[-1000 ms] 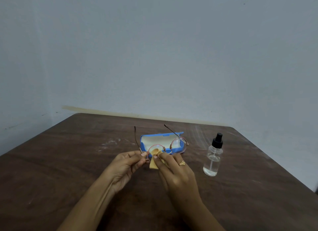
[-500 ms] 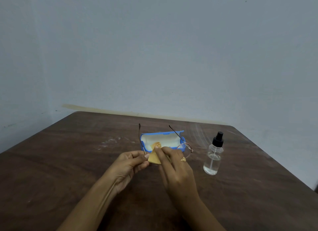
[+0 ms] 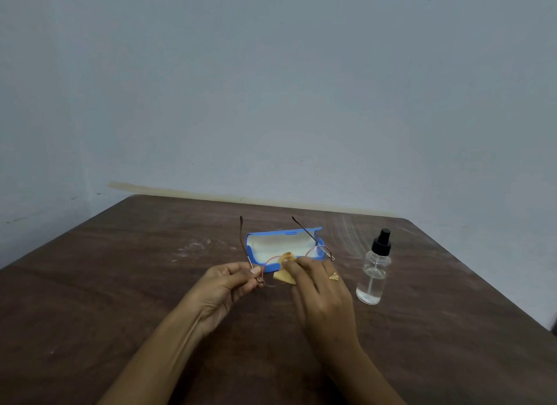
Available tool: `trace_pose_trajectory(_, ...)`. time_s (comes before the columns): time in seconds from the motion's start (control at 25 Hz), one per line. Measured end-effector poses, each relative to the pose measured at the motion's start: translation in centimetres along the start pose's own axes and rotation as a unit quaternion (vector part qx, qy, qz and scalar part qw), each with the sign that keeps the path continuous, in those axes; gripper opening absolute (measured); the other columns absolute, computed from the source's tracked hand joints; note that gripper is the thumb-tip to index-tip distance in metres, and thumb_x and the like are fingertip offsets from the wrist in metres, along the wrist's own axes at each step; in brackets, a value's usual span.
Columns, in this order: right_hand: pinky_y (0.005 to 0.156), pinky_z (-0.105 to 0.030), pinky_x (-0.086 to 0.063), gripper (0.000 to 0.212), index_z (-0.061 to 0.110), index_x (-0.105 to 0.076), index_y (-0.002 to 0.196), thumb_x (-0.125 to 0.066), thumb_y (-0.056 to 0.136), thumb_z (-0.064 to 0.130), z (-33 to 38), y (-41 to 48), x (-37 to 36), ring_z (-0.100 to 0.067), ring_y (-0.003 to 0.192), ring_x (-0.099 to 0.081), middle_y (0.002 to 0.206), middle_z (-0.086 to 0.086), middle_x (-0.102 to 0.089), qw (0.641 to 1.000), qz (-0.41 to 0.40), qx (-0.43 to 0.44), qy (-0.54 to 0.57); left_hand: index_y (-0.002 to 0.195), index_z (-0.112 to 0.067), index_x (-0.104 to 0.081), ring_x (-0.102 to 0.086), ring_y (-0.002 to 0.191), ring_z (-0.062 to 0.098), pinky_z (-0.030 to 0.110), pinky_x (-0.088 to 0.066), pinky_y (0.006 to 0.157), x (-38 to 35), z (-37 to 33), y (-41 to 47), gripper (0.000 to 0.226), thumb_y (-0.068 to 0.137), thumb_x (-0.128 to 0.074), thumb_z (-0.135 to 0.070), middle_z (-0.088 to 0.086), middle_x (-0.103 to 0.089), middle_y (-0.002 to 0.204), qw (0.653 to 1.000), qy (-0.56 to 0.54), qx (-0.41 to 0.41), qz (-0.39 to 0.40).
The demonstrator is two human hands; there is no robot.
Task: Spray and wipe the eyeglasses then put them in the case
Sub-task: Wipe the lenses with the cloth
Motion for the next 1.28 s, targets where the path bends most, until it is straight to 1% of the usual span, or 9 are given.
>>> trace_pose_trajectory(0.12,0.072,-0.025,-0.044,0.036,0.004,-0.066,0.104,-0.031,0.097,0.013,0.3,0.1,-0.1,-0.017,0.086,-0.054,0.091,-0.009,-0.068,1.0,0.002,-0.002,0.03,0.079,0.004,-0.064,-0.055,0.038,0.001,0.006,-0.046,0.042,-0.2,0.4,0.0,0.009,0.081,-0.055,0.002,0.0,-0.063,0.05,0.999,0.032,-0.008,0.007)
trace_pose_trajectory(0.28,0.071,-0.028,-0.049,0.028,0.007,-0.063,0.107,-0.038,0.096,0.012,1.2,-0.2,-0.4,-0.02,0.08,-0.062,0.093,-0.008,-0.069,0.998,0.016,0.051,0.043,0.076,0.004,-0.062,-0.054,0.038,0.0,0.006,-0.046,0.042,-0.3,0.5,0.1,0.011,0.082,-0.052,0.005,-0.002,-0.063,0.049,1.0,0.024,-0.008,0.007)
trace_pose_trajectory(0.44,0.062,-0.025,-0.051,0.024,0.012,-0.068,0.096,-0.044,0.091,0.015,1.4,-0.3,-0.3,-0.016,0.075,-0.062,0.087,-0.002,-0.07,0.996,0.037,0.082,0.014,0.076,0.006,-0.06,-0.057,0.037,0.001,0.005,-0.045,0.04,-0.1,0.1,0.1,0.015,0.084,-0.048,0.007,0.001,-0.063,0.046,1.0,-0.01,-0.006,-0.007)
trace_pose_trajectory(0.64,0.067,-0.024,-0.044,0.025,0.012,-0.069,0.095,-0.047,0.084,0.012,0.2,-0.1,0.1,-0.015,0.082,-0.054,0.087,-0.003,-0.07,0.999,0.038,0.004,-0.013,0.078,0.007,-0.062,-0.057,0.036,0.004,0.006,-0.045,0.037,0.3,-0.4,0.0,0.011,0.082,-0.052,0.004,0.005,-0.062,0.046,1.0,-0.02,0.009,-0.018)
trace_pose_trajectory(0.8,0.079,-0.023,-0.043,0.031,0.009,-0.06,0.112,-0.045,0.084,0.009,-1.0,-0.2,0.6,-0.013,0.092,-0.051,0.1,-0.003,-0.06,0.993,0.003,-0.096,0.071,0.077,0.004,-0.065,-0.058,0.038,0.005,0.008,-0.047,0.038,0.7,-0.4,-0.1,0.01,0.078,-0.056,0.003,0.008,-0.064,0.05,0.999,-0.022,0.028,-0.022)
trace_pose_trajectory(0.92,0.085,-0.004,-0.037,0.036,0.009,-0.054,0.119,-0.042,0.085,0.011,-2.2,-0.3,1.0,-0.004,0.093,-0.048,0.103,-0.002,-0.05,0.965,-0.043,-0.224,0.132,0.082,0.004,-0.064,-0.058,0.038,0.005,0.009,-0.048,0.039,0.8,-0.4,-0.1,0.01,0.077,-0.056,0.002,0.008,-0.065,0.05,0.999,-0.02,0.033,-0.02)
trace_pose_trajectory(1.04,0.084,0.006,-0.03,0.036,0.004,-0.059,0.115,-0.043,0.085,0.016,-2.7,-0.3,0.9,0.001,0.091,-0.046,0.098,-0.01,-0.057,0.954,-0.051,-0.261,0.14,0.083,0.003,-0.064,-0.057,0.037,0.005,0.008,-0.047,0.038,0.9,-0.5,0.0,0.01,0.079,-0.055,0.003,0.007,-0.064,0.049,0.999,-0.01,0.023,-0.022)
trace_pose_trajectory(1.16,0.083,-0.006,-0.039,0.035,0.01,-0.058,0.117,-0.044,0.085,0.014,-2.9,-0.6,0.3,-0.006,0.092,-0.049,0.099,-0.009,-0.058,0.966,-0.025,-0.22,0.13,0.084,0.002,-0.064,-0.056,0.037,0.004,0.008,-0.047,0.038,1.0,-0.5,0.0,0.01,0.079,-0.055,0.002,0.005,-0.064,0.049,1.0,0.004,0.018,-0.025)
trace_pose_trajectory(1.28,0.077,-0.021,-0.044,0.035,0.015,-0.057,0.114,-0.044,0.082,0.01,-2.7,-0.6,0.1,-0.008,0.094,-0.049,0.104,0.001,-0.049,0.978,-0.004,-0.175,0.116,0.083,0.002,-0.064,-0.055,0.036,0.003,0.007,-0.046,0.038,1.1,-0.6,0.1,0.009,0.079,-0.055,0.002,0.004,-0.064,0.048,0.999,0.012,0.012,-0.027)
Point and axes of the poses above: each hand's wrist, its own y-axis towards the middle knuckle, its own x-axis out of the back of the hand, z = x × y, the point moved 2 cm from there along y, towards the middle knuckle
